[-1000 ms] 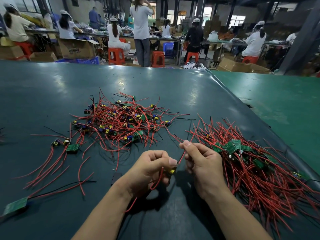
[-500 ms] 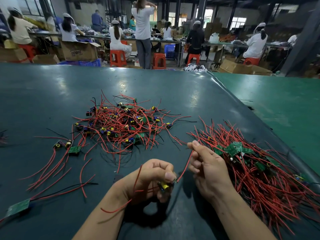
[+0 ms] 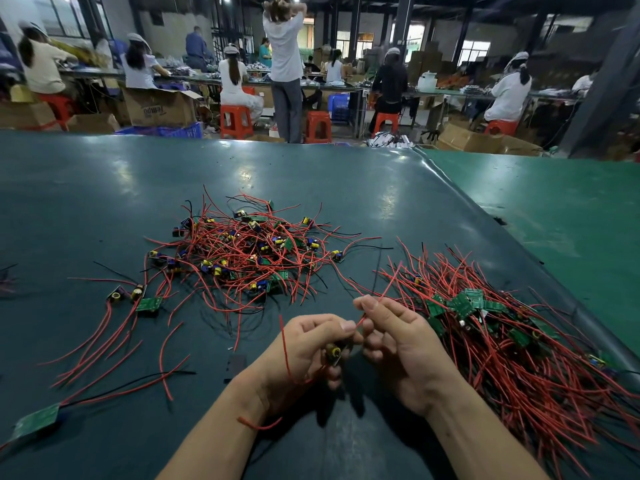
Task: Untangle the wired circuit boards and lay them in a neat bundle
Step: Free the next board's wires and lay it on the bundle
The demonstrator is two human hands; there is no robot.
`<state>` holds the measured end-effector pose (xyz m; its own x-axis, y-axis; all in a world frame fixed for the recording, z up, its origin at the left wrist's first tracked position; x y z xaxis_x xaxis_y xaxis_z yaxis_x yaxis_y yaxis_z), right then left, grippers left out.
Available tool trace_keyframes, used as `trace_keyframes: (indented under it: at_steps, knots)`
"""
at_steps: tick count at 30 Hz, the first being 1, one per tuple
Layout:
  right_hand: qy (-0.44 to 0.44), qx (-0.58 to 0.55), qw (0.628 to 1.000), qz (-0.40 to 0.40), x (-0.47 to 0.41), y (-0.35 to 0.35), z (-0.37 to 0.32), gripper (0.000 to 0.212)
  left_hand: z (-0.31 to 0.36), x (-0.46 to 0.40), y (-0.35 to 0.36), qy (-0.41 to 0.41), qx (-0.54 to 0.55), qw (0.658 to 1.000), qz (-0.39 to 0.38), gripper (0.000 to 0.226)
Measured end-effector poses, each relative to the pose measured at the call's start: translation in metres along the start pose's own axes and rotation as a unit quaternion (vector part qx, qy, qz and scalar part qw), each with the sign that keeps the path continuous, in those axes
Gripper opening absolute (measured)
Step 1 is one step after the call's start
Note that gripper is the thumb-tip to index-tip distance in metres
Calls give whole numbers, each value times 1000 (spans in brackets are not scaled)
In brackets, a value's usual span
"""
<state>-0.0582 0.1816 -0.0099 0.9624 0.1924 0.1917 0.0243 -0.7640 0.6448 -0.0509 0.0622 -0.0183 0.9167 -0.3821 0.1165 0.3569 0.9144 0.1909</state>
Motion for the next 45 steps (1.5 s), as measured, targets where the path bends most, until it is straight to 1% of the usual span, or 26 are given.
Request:
trace_keyframes:
  at_steps: [3, 4, 7, 8, 11, 12, 15, 18, 20, 22, 24, 26, 29, 32, 36, 39, 41, 43, 45]
  knots:
    - [-11, -13, 999, -33, 1, 3, -2, 14, 3, -1, -4, 4, 21, 999, 26, 17]
    - [-19, -5, 999, -32, 1, 3, -2, 13, 3, 0, -4, 5, 20, 999, 26, 16]
    - [-54, 26, 998, 14, -1, 0, -3, 12, 4, 0, -3, 8, 13, 1000, 23, 12]
    - [-67, 25, 997, 26, -1, -1, -5, 11, 5, 1, -3, 8, 11, 1000, 20, 14]
    - [-97, -23, 994, 44, -3, -5, -13, 9, 6, 3, 1, 6, 12, 1000, -1, 16]
    - [-101, -36, 993, 43, -3, -6, -15, 12, 7, 4, 2, 4, 13, 1000, -10, 16]
    - [-98, -52, 993, 28, -1, -7, -18, 18, 7, 6, 4, -5, 20, 999, -27, 16]
    - [-81, -55, 995, -17, 0, -2, -18, 9, 8, 9, 5, -8, 36, 998, -55, 16]
    - [-91, -34, 995, -28, 1, -2, -20, 10, 9, 11, 5, -8, 48, 997, -62, 15]
    - [-139, 35, 990, 2, 0, -7, -21, 13, 9, 12, 5, -7, 45, 998, -54, 15]
    - [-198, 113, 973, 30, 0, -10, -22, 12, 9, 11, 4, -3, 30, 999, -45, 16]
    - [-227, 130, 964, 35, 0, -10, -23, 6, 9, 11, 3, -2, 24, 999, -40, 16]
    - [-248, 125, 960, 36, 2, -11, -28, 20, 8, 10, 0, -3, 27, 999, -31, 15]
    - [-272, 134, 952, 45, 5, -11, -30, 22, 8, 8, -2, -4, 24, 999, -29, 16]
    - [-319, 193, 921, 114, 8, -18, -35, 29, 7, 8, 0, -6, -24, 999, -28, 19]
    - [-314, 228, 911, 143, 8, -23, -36, 31, 9, 10, -2, -8, -22, 1000, -20, 23]
    - [-308, 246, 906, 155, 7, -23, -35, 34, 9, 9, -5, -8, -2, 1000, -13, 27]
    - [-300, 245, 906, 170, 8, -23, -33, 41, 10, 7, -7, 1, 50, 999, -7, 37]
    - [-275, 189, 930, 157, 8, -21, -31, 45, 15, 5, -9, 31, 108, 994, 2, 54]
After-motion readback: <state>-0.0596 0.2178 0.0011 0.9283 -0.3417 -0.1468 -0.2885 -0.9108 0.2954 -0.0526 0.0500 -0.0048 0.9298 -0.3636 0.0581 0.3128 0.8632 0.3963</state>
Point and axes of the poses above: each hand's wrist, its own x-axis away from the middle knuckle, its own y-axis out of the palm, z = x × y, the point moved 5 cm from there along -x, towards the middle knuckle, and after that the axes turned 9 degrees about -x, right-handed, at the moved point
